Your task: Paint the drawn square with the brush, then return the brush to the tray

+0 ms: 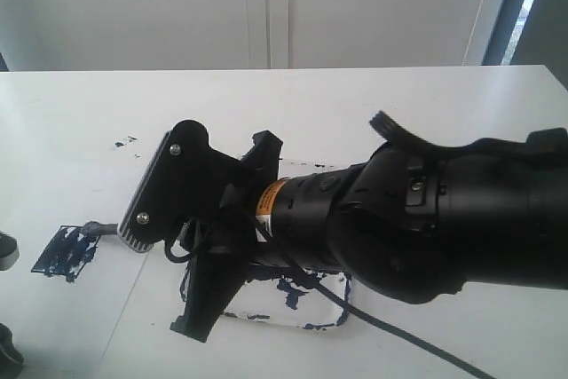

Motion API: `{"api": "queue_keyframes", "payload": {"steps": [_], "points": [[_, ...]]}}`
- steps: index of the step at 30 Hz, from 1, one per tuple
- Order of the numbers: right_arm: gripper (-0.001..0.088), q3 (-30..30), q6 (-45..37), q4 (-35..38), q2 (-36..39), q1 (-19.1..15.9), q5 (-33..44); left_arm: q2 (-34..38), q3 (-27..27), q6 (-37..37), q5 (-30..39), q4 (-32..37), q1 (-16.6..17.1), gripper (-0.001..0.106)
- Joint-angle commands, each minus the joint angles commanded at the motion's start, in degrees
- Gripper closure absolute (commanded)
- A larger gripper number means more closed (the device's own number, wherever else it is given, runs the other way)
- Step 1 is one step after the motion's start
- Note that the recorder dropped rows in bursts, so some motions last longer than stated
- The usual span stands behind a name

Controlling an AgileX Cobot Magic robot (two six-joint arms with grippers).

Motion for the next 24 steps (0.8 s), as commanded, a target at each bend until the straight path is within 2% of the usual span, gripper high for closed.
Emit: {"api": "queue_keyframes", "payload": {"steps": [4,10,17,20,24], "points": [[0.0868,0.0,0.1,0.0,0.8,1.5,0.2,0.0,0.0,0.0,-0.1,0.0,0.0,0.053],[0.0868,0.0,0.1,0.0,3.0,1.5,1.3,-0.5,-0.3,-0.3,0.9,-0.2,0.0,0.053],[0.0868,0.0,0.1,0.4,3.0,1.5,1.9,-5.0,-4.9,-1.5,9.3,0.2,0.0,0.053],[0.0868,0.0,0.1,0.4,3.0,1.5,1.9,-7.0,-6.4,-3.6,11.1,1.4,0.0,0.053],[0.0868,0.0,0.1,0.4,2.1,1.5,2.2,-8.6,-8.2,-8.8,9.1,6.0,0.0,0.053]]}}
